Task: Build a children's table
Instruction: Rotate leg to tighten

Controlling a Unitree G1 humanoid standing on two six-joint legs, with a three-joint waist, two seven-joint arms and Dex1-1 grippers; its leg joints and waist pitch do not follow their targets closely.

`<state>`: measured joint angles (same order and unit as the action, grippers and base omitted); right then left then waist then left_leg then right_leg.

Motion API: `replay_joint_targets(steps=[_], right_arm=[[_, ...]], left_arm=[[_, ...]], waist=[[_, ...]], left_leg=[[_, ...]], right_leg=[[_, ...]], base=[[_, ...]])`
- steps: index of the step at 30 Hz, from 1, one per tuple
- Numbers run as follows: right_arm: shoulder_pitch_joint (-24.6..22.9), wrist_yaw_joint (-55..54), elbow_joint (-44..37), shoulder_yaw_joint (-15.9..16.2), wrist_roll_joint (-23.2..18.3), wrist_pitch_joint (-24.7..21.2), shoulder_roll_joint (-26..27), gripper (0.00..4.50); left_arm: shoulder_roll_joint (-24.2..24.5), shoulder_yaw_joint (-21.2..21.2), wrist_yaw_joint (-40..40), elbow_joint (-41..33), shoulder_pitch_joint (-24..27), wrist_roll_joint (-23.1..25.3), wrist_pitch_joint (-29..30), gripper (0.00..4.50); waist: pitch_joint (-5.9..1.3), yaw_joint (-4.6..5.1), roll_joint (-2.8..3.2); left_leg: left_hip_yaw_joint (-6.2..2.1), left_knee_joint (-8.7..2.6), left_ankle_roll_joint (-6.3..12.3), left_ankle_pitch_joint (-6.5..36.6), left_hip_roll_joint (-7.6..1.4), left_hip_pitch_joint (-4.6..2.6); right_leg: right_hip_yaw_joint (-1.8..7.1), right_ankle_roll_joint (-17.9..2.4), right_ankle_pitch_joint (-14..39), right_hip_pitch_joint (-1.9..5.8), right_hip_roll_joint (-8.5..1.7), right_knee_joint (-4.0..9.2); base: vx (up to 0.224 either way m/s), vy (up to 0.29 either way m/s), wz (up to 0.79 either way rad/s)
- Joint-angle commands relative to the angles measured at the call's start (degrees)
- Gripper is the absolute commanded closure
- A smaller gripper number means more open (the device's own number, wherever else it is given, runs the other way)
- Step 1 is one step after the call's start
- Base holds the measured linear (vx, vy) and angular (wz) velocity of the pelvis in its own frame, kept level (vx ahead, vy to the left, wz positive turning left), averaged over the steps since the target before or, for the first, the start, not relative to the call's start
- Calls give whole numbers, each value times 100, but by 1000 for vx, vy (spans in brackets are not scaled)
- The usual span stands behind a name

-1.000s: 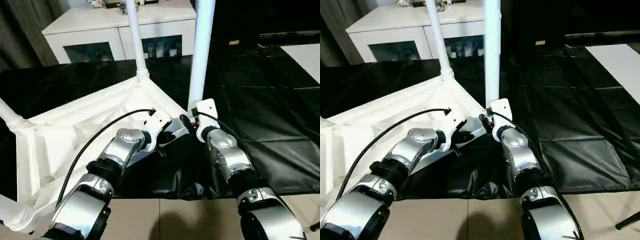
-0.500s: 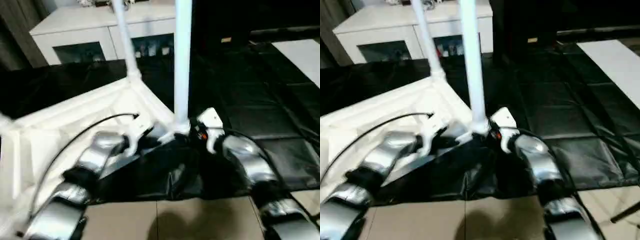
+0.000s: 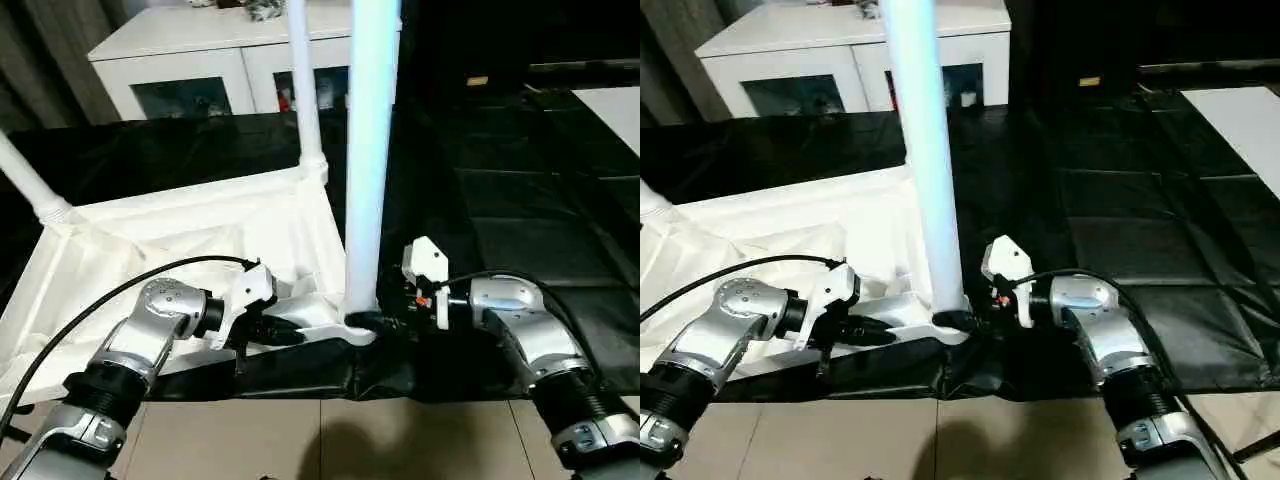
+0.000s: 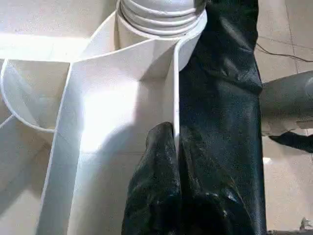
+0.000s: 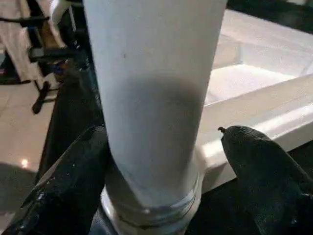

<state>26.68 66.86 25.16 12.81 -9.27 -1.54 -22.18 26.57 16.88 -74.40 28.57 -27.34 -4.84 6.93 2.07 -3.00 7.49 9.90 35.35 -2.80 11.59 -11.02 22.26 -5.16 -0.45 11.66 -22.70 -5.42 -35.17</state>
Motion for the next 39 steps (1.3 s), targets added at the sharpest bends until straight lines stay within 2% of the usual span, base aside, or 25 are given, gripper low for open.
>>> replay_joint_targets(steps=[1, 2, 3, 4, 12, 24, 29, 34, 35, 37, 39], right_arm=[[-2, 67, 1, 112, 104, 36, -33, 62], [11, 70, 19, 128, 125, 56, -38, 62], [16, 65, 26, 132, 135, 66, -39, 62], [35, 83, 50, 170, 183, 84, -43, 62], [14, 147, 28, 260, 237, 73, -41, 62], [51, 147, 74, 219, 200, -42, 2, 167], [71, -153, 193, 191, 297, -17, 63, 178], [156, -674, 406, 79, 426, -35, 211, 181], [264, -1422, 682, -67, 535, -145, 486, 181], [301, -1920, 806, -149, 583, -232, 712, 182], [306, -2375, 882, -178, 662, -256, 928, 182]], left_arm=[[92, 82, -216, -138, -26, -47, 34, 450], [93, 81, -215, -158, -26, -51, 56, 450], [93, 81, -214, -165, -26, -53, 63, 450], [79, 80, -207, -171, -39, -47, 74, 450], [35, 88, -196, -177, -54, -18, 101, 450], [-5, 109, -150, -174, -54, 9, 107, 450], [-93, 116, -34, -85, -93, 53, 88, 450], [-204, 103, 213, 23, -144, 138, 82, 450], [-451, 42, 806, 400, -338, 322, 17, 450], [-714, -103, 1257, 728, -522, 314, 60, 450], [-965, -231, 1671, 1009, -707, 301, 97, 450]], waist=[[-374, 0, -93], [-378, -8, -93], [-380, -10, -65], [-383, -13, -83], [-393, -21, -94], [-405, -35, -111], [-403, -34, -112], [-372, -2, -118], [-358, 17, -98], [-344, 68, -133], [-337, 90, -127]], left_leg=[[-62, -410, 693, 621, -218, -82], [-63, -407, 690, 605, -217, -84], [-66, -404, 687, 598, -216, -84], [-64, -400, 691, 575, -213, -85], [-69, -378, 764, 474, -207, -74], [-70, -354, 819, 367, -207, -74], [-71, -357, 803, 383, -212, -75], [-67, -391, 614, 706, -205, -80], [-58, -394, 593, 753, -199, -79], [-71, -425, 309, 1030, -165, -104], [-70, -429, 261, 1053, -167, -98]], right_leg=[[251, -1495, 141, 292, -321, 310], [251, -1491, 136, 293, -322, 308], [249, -1490, 126, 292, -322, 303], [246, -1490, 89, 291, -314, 306], [238, -1503, 8, 299, -309, 290], [241, -1514, -24, 299, -306, 273], [242, -1501, 47, 295, -308, 274], [251, -1446, 429, 291, -306, 316], [257, -1451, 495, 275, -306, 331], [257, -1342, 971, 293, -314, 390], [270, -1287, 1091, 295, -325, 415]], base=[[0, 0, 0], [0, 0, 0], [0, 0, 0], [0, 0, 0], [0, 0, 0], [0, 0, 0], [0, 0, 0], [0, 0, 0], [0, 0, 0], [0, 0, 0], [0, 0, 0]])
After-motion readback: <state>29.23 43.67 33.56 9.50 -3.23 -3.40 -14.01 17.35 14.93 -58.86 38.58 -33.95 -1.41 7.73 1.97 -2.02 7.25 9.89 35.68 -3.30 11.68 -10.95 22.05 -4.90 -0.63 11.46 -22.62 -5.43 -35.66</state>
